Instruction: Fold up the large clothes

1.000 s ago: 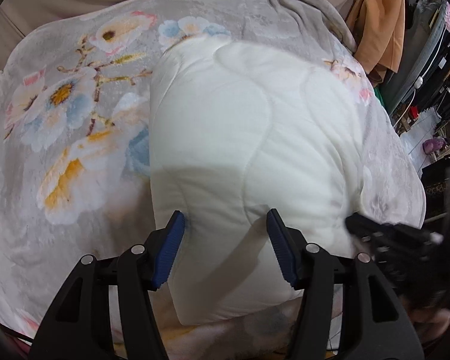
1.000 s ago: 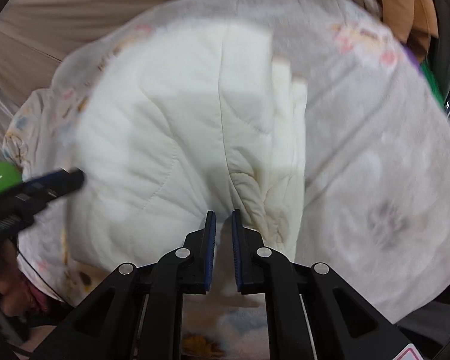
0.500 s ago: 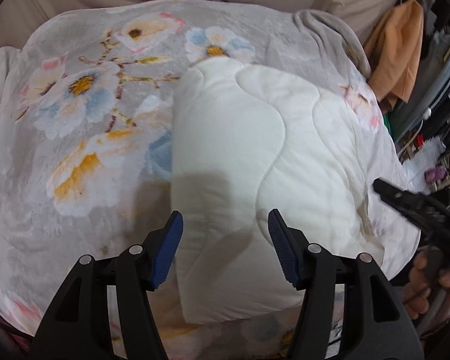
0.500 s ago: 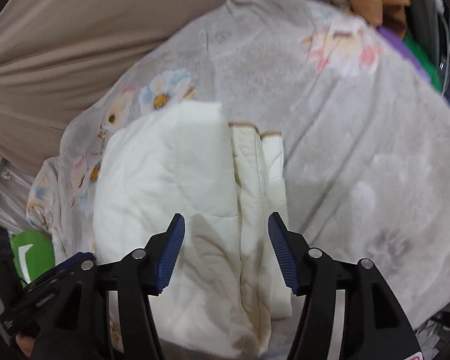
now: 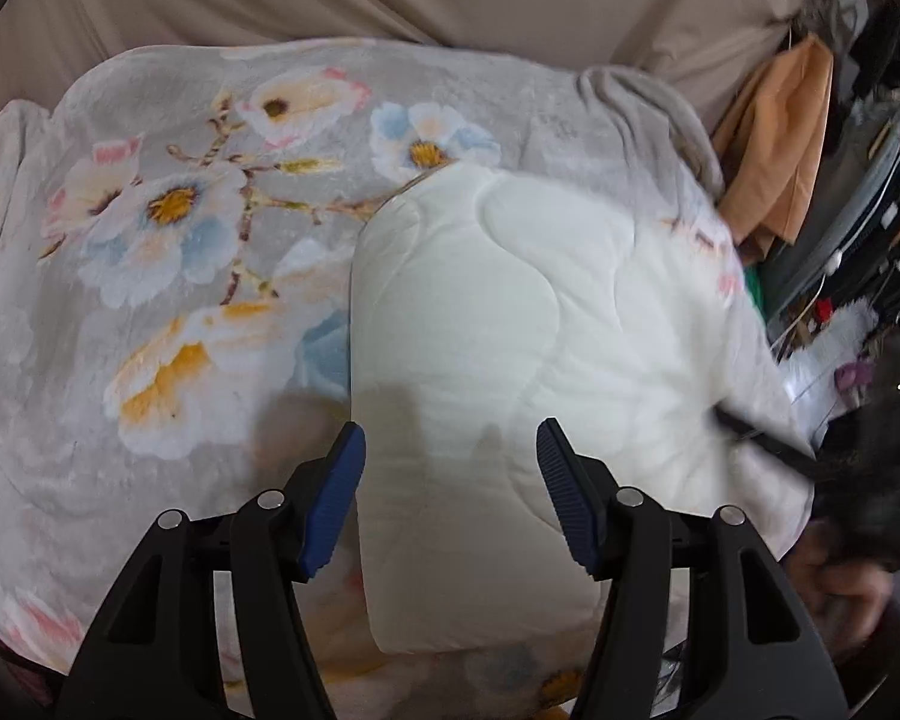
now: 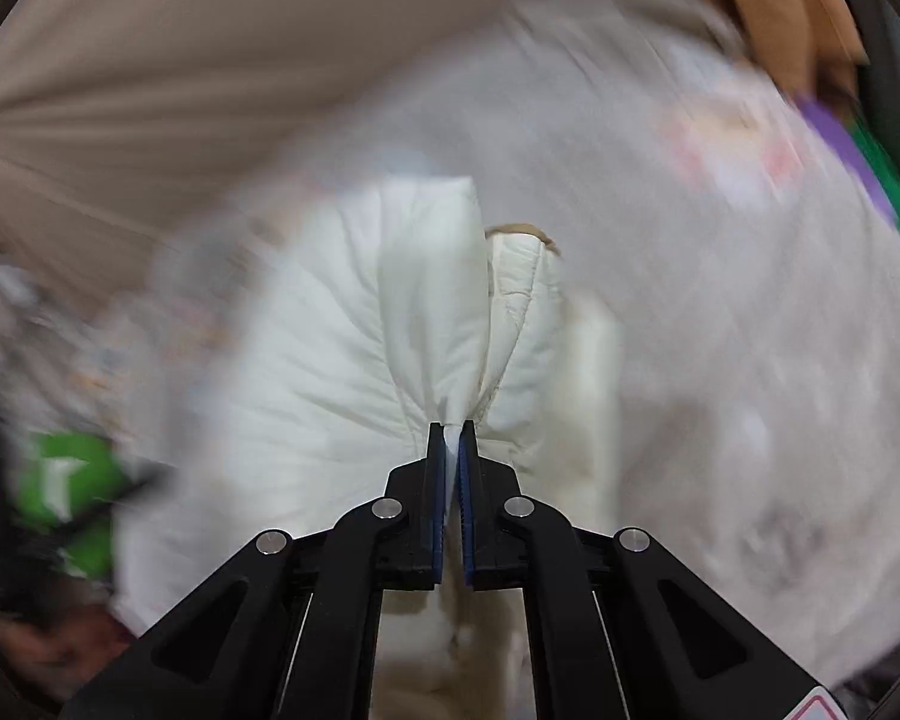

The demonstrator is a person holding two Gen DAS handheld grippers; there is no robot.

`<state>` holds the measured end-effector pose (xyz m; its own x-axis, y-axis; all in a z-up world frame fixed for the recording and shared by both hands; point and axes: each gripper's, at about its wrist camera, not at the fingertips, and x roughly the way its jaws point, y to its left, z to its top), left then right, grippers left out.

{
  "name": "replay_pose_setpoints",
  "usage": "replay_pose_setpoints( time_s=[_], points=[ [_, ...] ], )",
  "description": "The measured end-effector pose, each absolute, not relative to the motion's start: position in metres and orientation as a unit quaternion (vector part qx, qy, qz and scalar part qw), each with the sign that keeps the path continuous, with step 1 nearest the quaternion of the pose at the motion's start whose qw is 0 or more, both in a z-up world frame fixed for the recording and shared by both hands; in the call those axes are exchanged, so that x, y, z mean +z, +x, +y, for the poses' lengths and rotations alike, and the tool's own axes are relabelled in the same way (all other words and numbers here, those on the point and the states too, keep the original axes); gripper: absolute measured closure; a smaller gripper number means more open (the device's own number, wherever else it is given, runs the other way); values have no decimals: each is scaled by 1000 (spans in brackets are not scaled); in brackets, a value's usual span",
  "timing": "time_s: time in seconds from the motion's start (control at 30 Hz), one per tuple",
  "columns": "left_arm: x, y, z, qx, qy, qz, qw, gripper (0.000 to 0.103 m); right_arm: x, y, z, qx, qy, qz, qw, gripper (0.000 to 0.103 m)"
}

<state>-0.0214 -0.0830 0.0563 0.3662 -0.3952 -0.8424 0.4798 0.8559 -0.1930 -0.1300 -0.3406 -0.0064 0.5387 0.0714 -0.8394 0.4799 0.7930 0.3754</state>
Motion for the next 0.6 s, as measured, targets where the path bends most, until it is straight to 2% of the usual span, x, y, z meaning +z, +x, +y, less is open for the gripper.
replay_pose_setpoints(
  time_s=[0.03,0.07,0.13,0.27,0.33,0.43,0.47,0.53,0.6],
  points=[
    [48,-21,-90,-263,54,505,821,46,-39,-131,-345,-142,299,491,806,98],
    [39,-21,-96,-261,65,513,815,46,-45,-133,-347,-159,302,495,800,98],
    [29,-22,-100,-258,78,516,813,46,-27,-136,-346,-172,308,483,801,97],
    [13,-24,-106,-255,110,530,801,46,45,-157,-330,-166,283,423,845,99],
    [7,-27,-107,-259,117,528,800,44,57,-163,-318,-142,271,424,853,99],
    [5,-28,-111,-257,126,525,802,43,20,-152,-292,-114,250,494,825,99],
    [3,-27,-113,-258,130,525,801,38,1,-148,-288,-114,247,516,812,99],
    [-2,-28,-116,-265,136,532,792,34,-35,-145,-287,-120,251,545,791,99],
    [1,-34,-118,-261,147,524,797,35,-27,-147,-288,-132,267,542,786,98]
  ],
)
